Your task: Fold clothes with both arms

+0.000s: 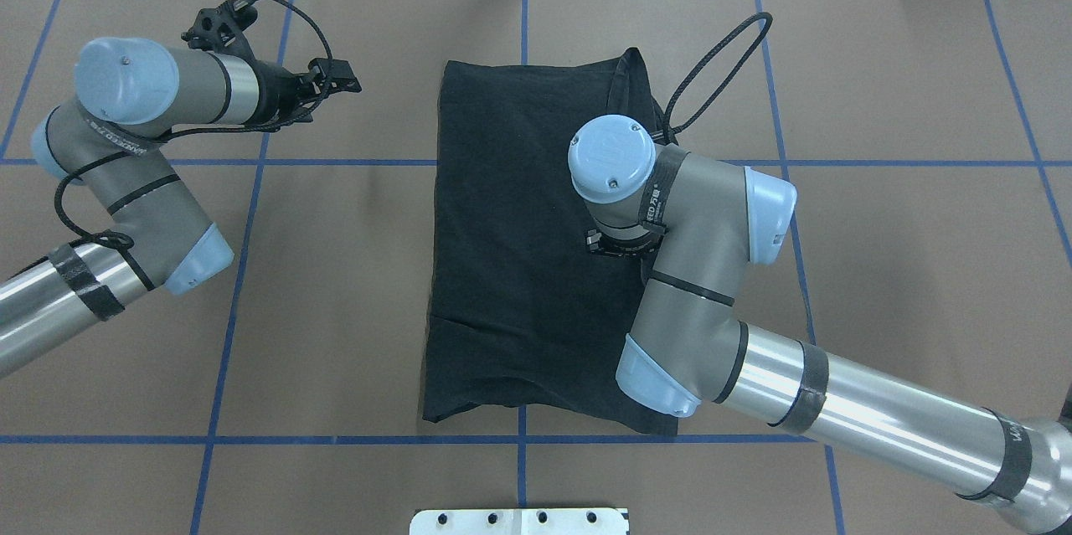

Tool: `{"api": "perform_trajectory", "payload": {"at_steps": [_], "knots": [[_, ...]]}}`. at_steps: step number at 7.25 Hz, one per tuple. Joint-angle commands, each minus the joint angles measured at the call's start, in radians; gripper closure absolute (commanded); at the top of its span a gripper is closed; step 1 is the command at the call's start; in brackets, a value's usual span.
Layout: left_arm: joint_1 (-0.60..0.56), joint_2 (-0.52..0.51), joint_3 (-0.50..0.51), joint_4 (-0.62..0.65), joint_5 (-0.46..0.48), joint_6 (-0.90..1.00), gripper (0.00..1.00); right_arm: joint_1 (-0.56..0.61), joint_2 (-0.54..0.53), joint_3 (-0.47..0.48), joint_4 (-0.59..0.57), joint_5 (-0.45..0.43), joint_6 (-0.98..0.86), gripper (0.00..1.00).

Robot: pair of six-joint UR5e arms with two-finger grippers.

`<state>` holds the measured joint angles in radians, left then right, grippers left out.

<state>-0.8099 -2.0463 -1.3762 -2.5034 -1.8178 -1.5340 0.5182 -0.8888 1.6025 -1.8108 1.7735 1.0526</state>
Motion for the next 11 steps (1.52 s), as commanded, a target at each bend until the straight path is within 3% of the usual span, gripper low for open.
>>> {"api": "perform_trajectory", "payload": {"at_steps": [1, 2, 6, 8, 11], "knots": [[0.0, -0.002, -0.001, 0.0, 0.0, 0.0, 0.0, 0.002, -0.066, 0.048, 0.001, 0.003, 0.053, 0.65], [0.0, -0.003, -0.001, 0.0, 0.0, 0.0, 0.0, 0.002, -0.087, 0.062, -0.001, 0.0, 0.063, 0.02], [0.0, -0.002, 0.0, 0.0, -0.002, 0.0, 0.0, 0.006, -0.156, 0.148, -0.005, 0.012, 0.044, 0.0], [0.0, -0.002, 0.0, 0.0, -0.003, 0.002, 0.0, 0.006, -0.282, 0.246, 0.001, 0.012, 0.035, 0.0], [0.0, 0.0, 0.0, 0.0, -0.005, 0.008, 0.0, 0.023, -0.244, 0.264, -0.012, 0.011, 0.017, 0.0]]}}
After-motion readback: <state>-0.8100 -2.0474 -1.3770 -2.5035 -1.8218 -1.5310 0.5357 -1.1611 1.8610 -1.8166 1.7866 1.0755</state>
